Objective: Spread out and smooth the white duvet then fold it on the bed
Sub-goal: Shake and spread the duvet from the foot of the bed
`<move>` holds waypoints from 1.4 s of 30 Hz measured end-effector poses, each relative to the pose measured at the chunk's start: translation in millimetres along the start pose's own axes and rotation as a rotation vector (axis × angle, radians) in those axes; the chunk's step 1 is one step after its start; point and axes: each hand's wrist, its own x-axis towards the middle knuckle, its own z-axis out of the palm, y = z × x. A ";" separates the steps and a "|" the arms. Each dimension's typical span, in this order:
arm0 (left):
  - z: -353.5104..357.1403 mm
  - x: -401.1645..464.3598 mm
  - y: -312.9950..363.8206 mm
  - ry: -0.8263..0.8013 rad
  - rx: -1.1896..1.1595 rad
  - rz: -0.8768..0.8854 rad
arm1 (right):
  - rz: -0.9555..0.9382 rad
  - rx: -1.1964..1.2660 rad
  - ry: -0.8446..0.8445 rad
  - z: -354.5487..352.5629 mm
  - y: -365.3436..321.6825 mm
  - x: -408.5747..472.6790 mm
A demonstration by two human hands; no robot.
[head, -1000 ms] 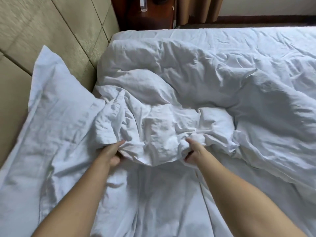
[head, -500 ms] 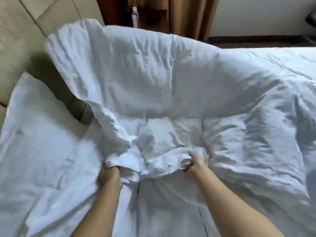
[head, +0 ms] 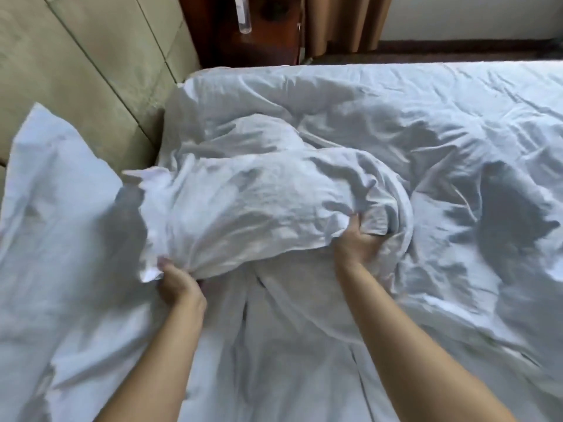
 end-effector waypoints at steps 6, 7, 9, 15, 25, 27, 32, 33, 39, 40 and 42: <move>-35.2 13.8 -32.3 -0.415 -0.167 -0.354 | 0.531 -0.054 -0.235 -41.8 90.1 -17.9; -38.8 13.3 -28.9 -0.417 -0.221 -0.368 | 0.543 -0.081 -0.289 -47.4 92.5 -22.9; -49.1 5.6 -22.5 -0.388 -0.313 -0.354 | 0.558 -0.193 -0.448 -59.4 90.3 -36.4; -93.0 -39.2 -19.1 -0.456 0.125 -0.296 | 0.447 -0.315 -0.583 -106.8 99.6 -71.7; -121.1 -146.9 -71.9 -0.693 0.501 -0.111 | -0.069 -0.670 -0.517 -230.2 107.0 -92.9; -125.8 -183.0 -83.9 -0.757 0.537 -0.080 | -0.095 -0.675 -0.546 -259.9 102.1 -90.4; -139.4 -277.3 -121.5 -0.830 0.598 0.002 | -0.215 -0.727 -0.585 -337.8 91.4 -67.6; -140.5 -293.4 -131.0 -0.835 0.606 0.016 | -0.247 -0.746 -0.594 -352.5 90.5 -60.3; -165.3 -415.6 -213.5 -0.801 0.652 0.110 | -0.405 -0.855 -0.673 -465.9 94.9 -6.0; -170.0 -433.2 -225.8 -0.797 0.668 0.118 | -0.411 -0.867 -0.680 -485.3 96.5 -0.8; -179.2 -465.2 -249.1 -0.796 0.682 0.123 | -0.429 -0.903 -0.679 -523.2 99.3 8.9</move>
